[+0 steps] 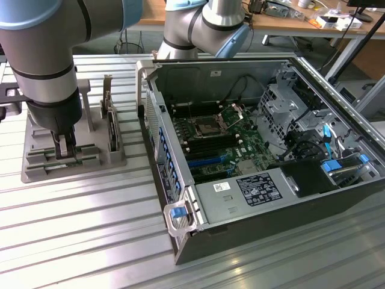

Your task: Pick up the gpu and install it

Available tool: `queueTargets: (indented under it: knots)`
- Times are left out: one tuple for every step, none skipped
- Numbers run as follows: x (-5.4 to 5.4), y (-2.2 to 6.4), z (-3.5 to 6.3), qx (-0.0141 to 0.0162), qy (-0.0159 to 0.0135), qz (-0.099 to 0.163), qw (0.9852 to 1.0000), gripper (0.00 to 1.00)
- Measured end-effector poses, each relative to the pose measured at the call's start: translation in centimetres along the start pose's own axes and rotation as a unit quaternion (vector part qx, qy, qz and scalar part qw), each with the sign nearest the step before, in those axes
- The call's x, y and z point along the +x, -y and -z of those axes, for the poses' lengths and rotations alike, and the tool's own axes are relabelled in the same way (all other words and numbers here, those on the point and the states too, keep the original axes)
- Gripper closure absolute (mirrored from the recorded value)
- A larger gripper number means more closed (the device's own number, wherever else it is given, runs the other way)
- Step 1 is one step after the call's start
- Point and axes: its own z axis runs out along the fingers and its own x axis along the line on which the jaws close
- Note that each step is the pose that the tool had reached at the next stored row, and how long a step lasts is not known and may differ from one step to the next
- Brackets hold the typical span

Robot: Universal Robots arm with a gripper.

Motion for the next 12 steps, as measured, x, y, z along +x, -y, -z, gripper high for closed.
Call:
queueTargets:
  knots:
    - [0.00,0.00,-0.02,0.0000,0.0000,0.000,1.0000,0.64]
    - [0.00,0.00,-0.04,0.0000,0.0000,0.000,1.0000,0.64]
    - [0.00,0.01,-0.08,0.0000,0.0000,0.000,1.0000,0.64]
    - [0.00,0.01,-0.12,0.0001,0.0000,0.000,1.0000,0.64]
    - [0.00,0.01,-0.15,0.0001,0.0000,0.000,1.0000,0.64]
    - [0.00,0.01,-0.19,0.0001,0.0000,0.000,1.0000,0.64]
    - [0.01,0.01,-0.22,0.0000,0.0000,0.000,1.0000,0.64]
    - [0.01,0.01,-0.28,0.0000,0.0000,0.000,1.0000,0.64]
    - [0.01,0.02,-0.36,0.0000,0.0000,0.000,1.0000,0.64]
    - [0.01,0.02,-0.42,0.0000,0.0000,0.000,1.0000,0.64]
    - [0.01,0.02,-0.47,0.0000,0.0000,0.000,1.0000,0.64]
    - [0.01,0.03,-0.51,0.0000,0.0000,0.000,1.0000,0.64]
